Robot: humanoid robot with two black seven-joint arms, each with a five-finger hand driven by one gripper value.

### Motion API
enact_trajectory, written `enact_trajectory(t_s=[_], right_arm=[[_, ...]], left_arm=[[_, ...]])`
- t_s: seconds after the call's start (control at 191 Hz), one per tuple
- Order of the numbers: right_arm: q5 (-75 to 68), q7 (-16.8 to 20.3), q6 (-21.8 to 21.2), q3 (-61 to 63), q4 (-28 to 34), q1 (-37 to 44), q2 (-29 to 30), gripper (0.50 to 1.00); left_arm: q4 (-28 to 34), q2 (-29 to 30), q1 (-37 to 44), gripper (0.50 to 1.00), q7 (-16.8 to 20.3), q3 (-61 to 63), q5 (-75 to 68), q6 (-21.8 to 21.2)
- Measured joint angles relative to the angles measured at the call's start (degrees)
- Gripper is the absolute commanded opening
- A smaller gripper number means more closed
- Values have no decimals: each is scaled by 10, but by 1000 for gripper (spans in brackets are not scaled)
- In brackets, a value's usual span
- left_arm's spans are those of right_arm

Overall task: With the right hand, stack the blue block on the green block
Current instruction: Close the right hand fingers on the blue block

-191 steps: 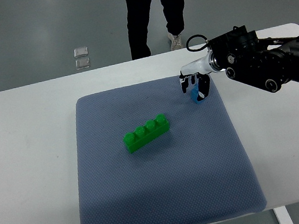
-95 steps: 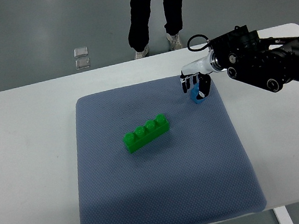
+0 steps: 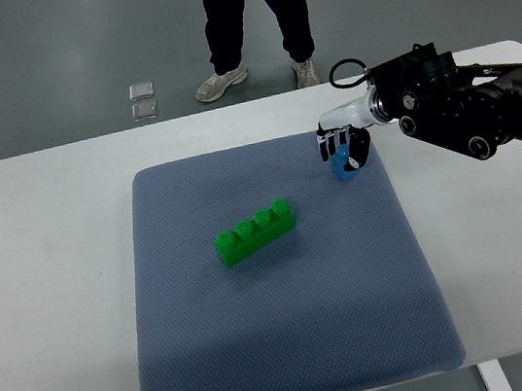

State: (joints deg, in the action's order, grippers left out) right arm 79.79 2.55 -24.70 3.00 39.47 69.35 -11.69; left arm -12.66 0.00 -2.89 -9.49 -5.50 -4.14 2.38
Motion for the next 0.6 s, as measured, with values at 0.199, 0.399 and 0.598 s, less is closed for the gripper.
enact_trajectory(t_s=[0.199,0.399,0.598], right_arm=[[0,0,3,0,0,-1,0,695],[0,-4,4,0,0,-3,-1,688],[1,-5,4,0,0,-4,-2,682]], left_arm=[[0,0,0,1000,0,0,0,0],[0,0,0,1000,0,-2,0,0],[0,0,0,1000,0,0,-1,0]])
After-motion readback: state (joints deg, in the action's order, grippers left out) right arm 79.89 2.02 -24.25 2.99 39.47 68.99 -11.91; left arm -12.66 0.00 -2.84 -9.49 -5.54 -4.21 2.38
